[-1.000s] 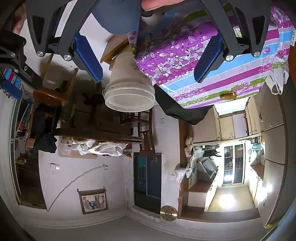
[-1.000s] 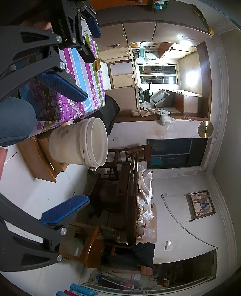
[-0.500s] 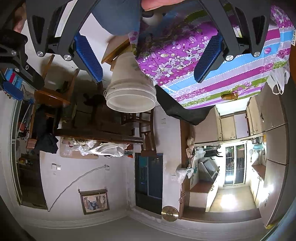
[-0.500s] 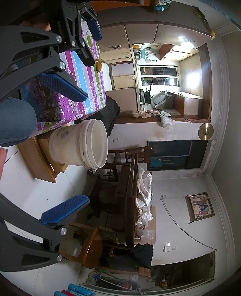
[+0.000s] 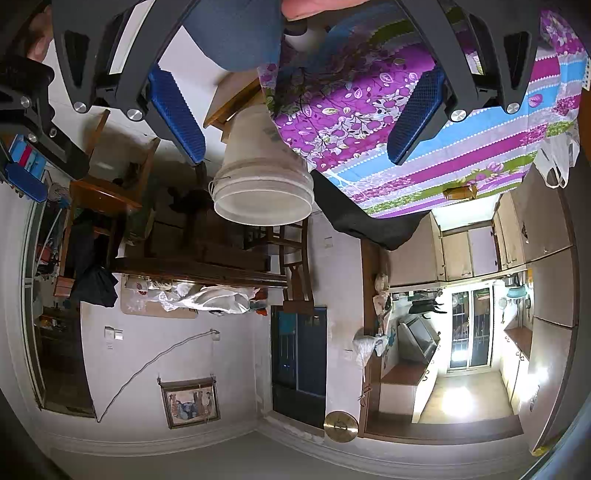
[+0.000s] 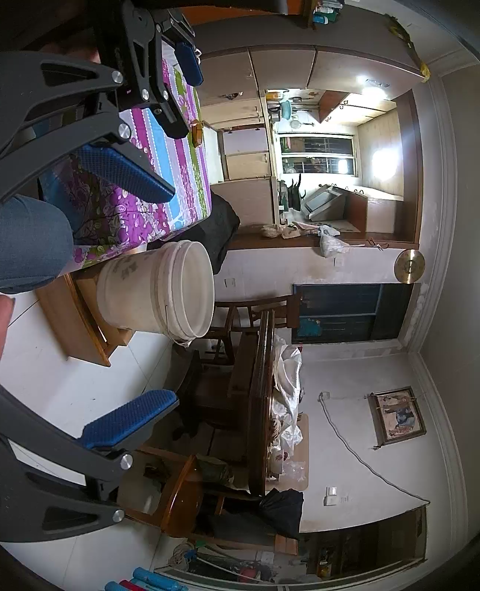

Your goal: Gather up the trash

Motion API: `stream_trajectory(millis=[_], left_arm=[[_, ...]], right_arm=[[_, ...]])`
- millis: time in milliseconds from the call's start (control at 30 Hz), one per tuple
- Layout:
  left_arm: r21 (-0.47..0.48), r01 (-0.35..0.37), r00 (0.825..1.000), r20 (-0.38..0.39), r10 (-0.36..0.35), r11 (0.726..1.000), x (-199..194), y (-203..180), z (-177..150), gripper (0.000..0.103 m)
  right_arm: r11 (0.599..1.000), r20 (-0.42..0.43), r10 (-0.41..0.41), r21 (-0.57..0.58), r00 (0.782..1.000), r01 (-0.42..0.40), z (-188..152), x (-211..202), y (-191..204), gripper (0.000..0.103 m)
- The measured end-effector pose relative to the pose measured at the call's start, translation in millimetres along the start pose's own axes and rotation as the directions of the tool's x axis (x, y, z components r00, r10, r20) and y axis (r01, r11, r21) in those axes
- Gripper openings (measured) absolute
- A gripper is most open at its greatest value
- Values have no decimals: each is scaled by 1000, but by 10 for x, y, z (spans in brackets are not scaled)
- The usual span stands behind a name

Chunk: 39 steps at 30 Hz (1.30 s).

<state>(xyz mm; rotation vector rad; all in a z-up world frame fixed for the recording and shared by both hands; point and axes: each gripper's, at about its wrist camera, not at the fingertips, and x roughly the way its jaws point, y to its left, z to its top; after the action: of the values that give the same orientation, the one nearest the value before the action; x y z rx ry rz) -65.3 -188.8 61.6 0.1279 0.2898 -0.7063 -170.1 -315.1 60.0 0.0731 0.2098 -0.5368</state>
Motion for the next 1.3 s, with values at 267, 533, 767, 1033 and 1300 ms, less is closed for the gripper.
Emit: stream_trajectory(millis=[267,533,767,1033,1300], left_arm=[[0,0,1000,4,0,1000,2,6,-6,98],[2,5,1000,7,-5,1000,-8,5,-31,98],[3,11,1000,3,-11,1000,-11,-9,-34,98],[12,25,1000,2,-25,1000,-29,-24,-42,98],[14,26,1000,3,-26,1000,-34,-25,-53,98]], right_arm=[[1000,-3,-9,4,1000,9,10,40,-47,97],[1000,-7,-17,-1,1000,17,1,67,-64,98],[1000,-5,-16,-1,1000,16,3,51,-82,97],[1000,-9,-12,-3,1000,12,2,65,-90,97],[1000,-6,-12,-4,1000,12,4,71,-97,97]])
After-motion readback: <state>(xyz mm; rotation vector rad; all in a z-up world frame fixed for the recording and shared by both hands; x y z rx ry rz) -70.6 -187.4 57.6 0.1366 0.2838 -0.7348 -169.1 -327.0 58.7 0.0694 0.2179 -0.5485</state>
